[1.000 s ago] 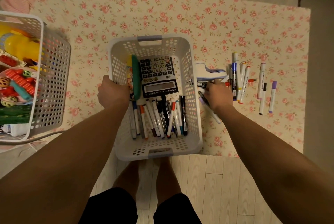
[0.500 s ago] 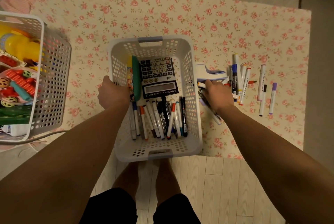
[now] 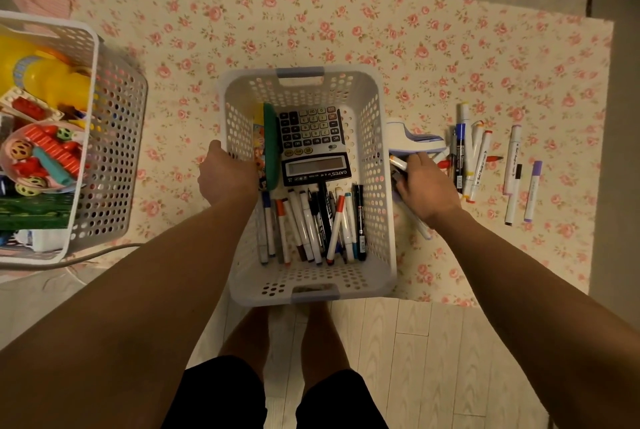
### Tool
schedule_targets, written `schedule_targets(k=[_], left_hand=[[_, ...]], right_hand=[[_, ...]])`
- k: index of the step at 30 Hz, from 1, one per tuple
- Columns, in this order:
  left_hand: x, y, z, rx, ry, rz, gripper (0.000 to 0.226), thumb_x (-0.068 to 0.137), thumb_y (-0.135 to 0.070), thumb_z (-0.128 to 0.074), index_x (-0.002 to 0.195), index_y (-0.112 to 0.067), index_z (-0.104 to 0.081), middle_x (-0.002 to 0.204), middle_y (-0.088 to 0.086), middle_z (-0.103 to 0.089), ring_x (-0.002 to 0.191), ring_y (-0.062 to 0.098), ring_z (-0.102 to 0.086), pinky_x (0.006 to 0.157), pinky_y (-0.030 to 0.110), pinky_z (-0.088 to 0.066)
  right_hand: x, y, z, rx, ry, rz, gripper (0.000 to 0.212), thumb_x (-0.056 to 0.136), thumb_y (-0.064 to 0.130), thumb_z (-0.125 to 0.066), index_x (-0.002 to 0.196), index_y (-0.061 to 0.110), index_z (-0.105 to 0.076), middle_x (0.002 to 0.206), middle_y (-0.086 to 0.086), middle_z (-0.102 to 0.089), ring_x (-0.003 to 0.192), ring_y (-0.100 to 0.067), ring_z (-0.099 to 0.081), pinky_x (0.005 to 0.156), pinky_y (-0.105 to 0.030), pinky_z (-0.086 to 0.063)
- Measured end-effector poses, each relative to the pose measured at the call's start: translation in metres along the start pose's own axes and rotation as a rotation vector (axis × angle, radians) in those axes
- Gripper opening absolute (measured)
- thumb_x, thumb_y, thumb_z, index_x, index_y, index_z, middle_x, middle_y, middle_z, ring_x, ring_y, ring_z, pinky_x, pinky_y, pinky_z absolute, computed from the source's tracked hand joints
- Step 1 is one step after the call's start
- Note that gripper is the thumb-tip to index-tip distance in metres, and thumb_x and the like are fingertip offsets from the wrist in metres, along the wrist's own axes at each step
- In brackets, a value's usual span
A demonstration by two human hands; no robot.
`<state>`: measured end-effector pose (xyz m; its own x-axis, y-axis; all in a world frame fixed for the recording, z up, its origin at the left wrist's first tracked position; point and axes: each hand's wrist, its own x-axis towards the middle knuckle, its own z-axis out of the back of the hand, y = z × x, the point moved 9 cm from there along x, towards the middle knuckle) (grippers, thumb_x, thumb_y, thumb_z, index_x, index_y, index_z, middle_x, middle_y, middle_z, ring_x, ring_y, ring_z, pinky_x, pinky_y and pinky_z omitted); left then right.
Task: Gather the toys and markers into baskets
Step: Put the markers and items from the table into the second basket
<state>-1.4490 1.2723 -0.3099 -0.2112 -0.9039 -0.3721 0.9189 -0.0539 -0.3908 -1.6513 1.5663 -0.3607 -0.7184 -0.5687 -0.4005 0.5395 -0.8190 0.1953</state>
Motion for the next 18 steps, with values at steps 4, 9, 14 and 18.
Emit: schedule_targets(k=[4,9,14,18], left_hand=[[0.001,0.001,-0.001,0.006,0.002,-0.004,0.018,0.082,-0.016,-0.051,0.098,-0.008,-0.053,0.096,0.014,-0.063,0.085,0.033,-0.06,0.068,0.038,-0.049],[-0.001,0.0,0.001,0.022,0.002,0.004,0.022,0.084,-0.012,-0.05,0.105,-0.006,-0.053,0.103,0.017,-0.062,0.094,0.035,-0.059,0.066,0.034,-0.04],[-0.002,-0.001,0.001,0.02,-0.007,-0.003,0.017,0.084,-0.011,-0.05,0.1,-0.006,-0.053,0.101,0.017,-0.063,0.091,0.033,-0.058,0.064,0.033,-0.039],[-0.002,-0.002,0.001,0.013,-0.004,-0.009,0.01,0.085,-0.01,-0.049,0.095,-0.009,-0.05,0.101,0.016,-0.064,0.089,0.031,-0.06,0.065,0.032,-0.042]], right_hand=[[-0.026,-0.008,0.037,0.234,-0.134,-0.19,0.023,0.097,0.028,-0.041,0.104,0.007,-0.044,0.084,-0.009,-0.053,0.071,-0.025,-0.05,0.055,-0.034,-0.033],[-0.04,0.034,0.093,0.582,-0.307,-0.174,0.009,0.099,0.016,-0.035,0.102,0.009,-0.039,0.061,0.0,-0.043,0.051,-0.011,-0.043,0.048,-0.034,-0.031],[-0.044,0.088,0.1,1.04,-0.353,-0.255,0.007,0.1,0.012,-0.037,0.101,0.011,-0.044,0.064,0.005,-0.04,0.044,0.0,-0.034,0.041,-0.021,-0.032],[-0.04,0.139,0.037,1.092,-0.012,-0.27,0.012,0.101,0.021,-0.039,0.093,0.02,-0.049,0.07,0.0,-0.047,0.054,-0.011,-0.043,0.047,-0.03,-0.041]])
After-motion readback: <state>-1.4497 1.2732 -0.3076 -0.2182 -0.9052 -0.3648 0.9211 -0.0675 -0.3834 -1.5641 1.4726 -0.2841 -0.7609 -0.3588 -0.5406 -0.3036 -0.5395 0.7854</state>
